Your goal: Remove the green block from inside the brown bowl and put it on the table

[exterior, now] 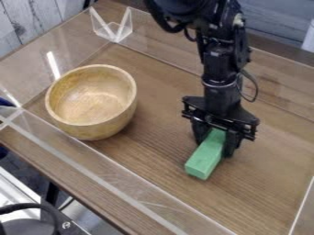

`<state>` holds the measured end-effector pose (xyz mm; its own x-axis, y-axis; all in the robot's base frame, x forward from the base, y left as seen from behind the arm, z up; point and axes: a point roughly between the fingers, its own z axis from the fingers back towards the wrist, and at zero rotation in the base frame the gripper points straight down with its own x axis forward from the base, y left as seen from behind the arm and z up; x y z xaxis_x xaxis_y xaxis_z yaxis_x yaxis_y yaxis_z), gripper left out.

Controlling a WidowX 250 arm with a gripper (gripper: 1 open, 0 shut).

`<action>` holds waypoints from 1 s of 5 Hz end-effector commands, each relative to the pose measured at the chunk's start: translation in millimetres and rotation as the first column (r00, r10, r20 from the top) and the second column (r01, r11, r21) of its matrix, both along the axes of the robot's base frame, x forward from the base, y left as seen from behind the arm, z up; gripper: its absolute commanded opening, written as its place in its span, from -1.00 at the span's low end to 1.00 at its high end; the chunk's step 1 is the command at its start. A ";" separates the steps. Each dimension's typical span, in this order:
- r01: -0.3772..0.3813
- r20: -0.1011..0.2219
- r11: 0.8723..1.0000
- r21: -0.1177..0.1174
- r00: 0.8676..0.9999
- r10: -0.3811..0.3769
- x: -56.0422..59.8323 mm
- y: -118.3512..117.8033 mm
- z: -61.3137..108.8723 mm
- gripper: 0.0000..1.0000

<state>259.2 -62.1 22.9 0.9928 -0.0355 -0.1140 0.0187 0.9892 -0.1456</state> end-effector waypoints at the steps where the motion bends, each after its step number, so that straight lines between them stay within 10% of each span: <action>1: -0.016 0.037 1.000 0.005 0.999 0.016 8.0 2.1 20.3 -1.00; 5: -0.086 0.019 0.996 -0.025 0.996 0.086 2.9 10.7 29.2 -1.00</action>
<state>253.0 -52.5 34.8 0.9861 0.0412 -0.1610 -0.0670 0.9851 -0.1583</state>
